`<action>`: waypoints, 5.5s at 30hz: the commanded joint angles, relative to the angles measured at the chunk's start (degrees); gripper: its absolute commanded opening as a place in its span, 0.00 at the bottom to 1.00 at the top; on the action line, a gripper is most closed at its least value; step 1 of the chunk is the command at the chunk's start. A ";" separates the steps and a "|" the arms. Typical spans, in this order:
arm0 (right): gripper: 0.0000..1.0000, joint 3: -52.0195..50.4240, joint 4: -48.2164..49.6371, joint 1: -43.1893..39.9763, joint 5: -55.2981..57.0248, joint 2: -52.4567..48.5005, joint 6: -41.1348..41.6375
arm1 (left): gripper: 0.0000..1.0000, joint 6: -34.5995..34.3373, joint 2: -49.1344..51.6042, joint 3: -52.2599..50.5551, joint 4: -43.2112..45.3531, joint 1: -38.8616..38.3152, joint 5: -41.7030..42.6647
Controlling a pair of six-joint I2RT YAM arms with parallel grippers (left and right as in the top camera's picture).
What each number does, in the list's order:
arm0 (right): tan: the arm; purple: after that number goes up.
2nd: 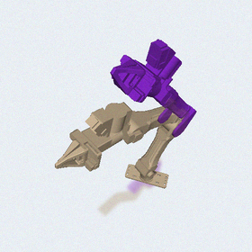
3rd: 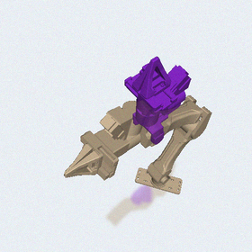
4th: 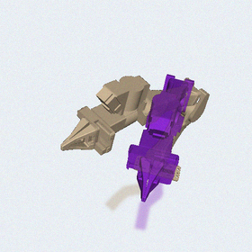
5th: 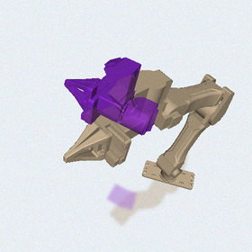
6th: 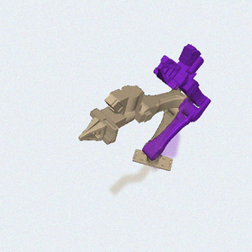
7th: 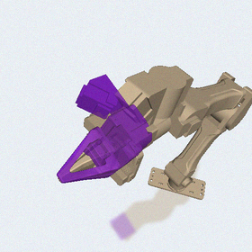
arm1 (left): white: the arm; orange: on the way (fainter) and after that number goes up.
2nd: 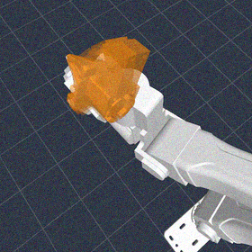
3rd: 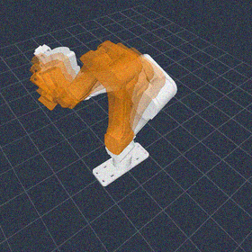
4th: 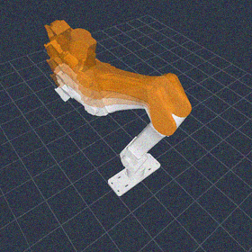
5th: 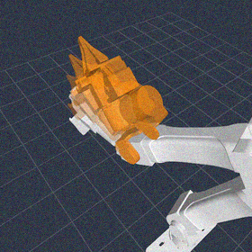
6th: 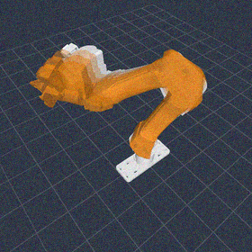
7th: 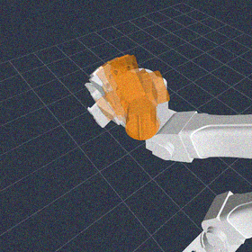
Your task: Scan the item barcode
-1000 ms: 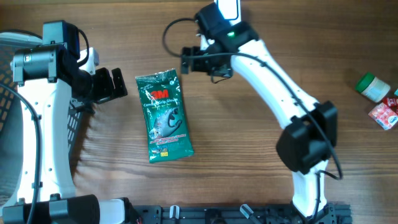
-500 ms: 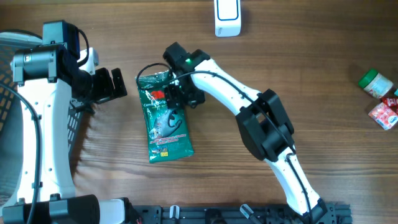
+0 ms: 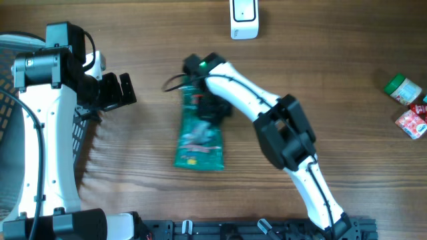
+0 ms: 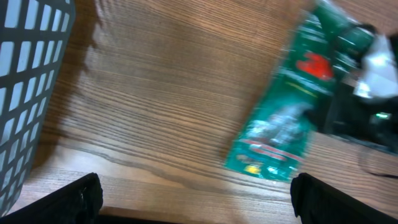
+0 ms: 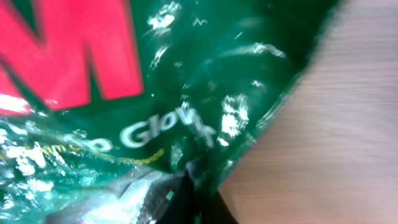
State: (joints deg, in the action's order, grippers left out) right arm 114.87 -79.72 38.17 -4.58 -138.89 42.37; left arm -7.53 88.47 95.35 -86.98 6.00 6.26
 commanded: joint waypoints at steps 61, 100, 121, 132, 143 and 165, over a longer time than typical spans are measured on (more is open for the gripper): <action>0.04 -0.90 -10.45 -19.98 -68.41 24.48 -70.88 | 1.00 1.60 -0.76 0.07 12.63 0.17 24.04; 0.04 -0.90 -10.19 -16.74 -71.30 24.52 -60.37 | 0.04 15.63 -0.76 0.07 26.12 0.13 54.82; 0.56 -0.87 12.83 -13.42 -16.24 36.50 -40.57 | 0.04 -66.60 -0.76 0.07 31.95 0.13 13.29; 0.72 -0.98 17.92 -8.74 -21.07 37.16 -45.55 | 0.04 -105.50 -0.76 0.07 31.45 0.13 12.83; 0.81 -0.98 18.45 0.02 -14.64 37.16 -48.89 | 0.04 -107.80 -0.70 0.07 30.14 0.11 8.41; 0.98 -0.98 25.77 9.25 -4.37 30.10 -52.61 | 0.04 -107.78 -0.70 0.07 28.85 0.11 7.15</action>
State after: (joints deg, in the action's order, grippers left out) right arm 113.69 -54.37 47.33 -10.17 -105.08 -9.76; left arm -114.39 88.47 95.35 -57.89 6.00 14.37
